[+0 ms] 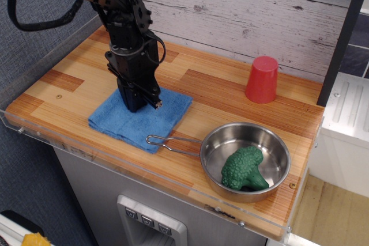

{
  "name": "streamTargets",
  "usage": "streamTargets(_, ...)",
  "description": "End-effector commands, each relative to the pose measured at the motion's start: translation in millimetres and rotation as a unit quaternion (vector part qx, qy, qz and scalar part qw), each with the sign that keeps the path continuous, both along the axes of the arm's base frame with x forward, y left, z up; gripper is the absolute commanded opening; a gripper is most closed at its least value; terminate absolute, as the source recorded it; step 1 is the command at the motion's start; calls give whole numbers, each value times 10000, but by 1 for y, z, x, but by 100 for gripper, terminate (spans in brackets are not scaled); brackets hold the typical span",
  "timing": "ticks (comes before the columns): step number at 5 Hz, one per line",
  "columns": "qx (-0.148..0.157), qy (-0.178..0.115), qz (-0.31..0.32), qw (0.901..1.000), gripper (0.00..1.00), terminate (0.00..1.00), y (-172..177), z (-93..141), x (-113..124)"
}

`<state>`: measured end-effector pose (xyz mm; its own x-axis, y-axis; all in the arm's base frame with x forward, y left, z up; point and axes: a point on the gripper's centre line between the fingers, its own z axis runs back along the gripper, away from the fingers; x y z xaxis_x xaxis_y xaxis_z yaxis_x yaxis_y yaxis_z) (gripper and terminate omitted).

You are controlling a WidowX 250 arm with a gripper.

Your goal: Move blue cloth from left corner of the table and keep it near to the vessel

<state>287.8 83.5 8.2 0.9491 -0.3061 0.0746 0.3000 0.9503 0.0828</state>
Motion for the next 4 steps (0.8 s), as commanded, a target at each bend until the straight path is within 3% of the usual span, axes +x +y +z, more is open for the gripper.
streamTargets(1, 183, -57, -240, 9995, 0, 0, -16, 7, -14)
streamTargets(3, 293, -210, -256, 9990, 0, 0, -17, 14, -18)
streamTargets(4, 204, -267, -255, 9991, 100, 0, -12, 19, -12)
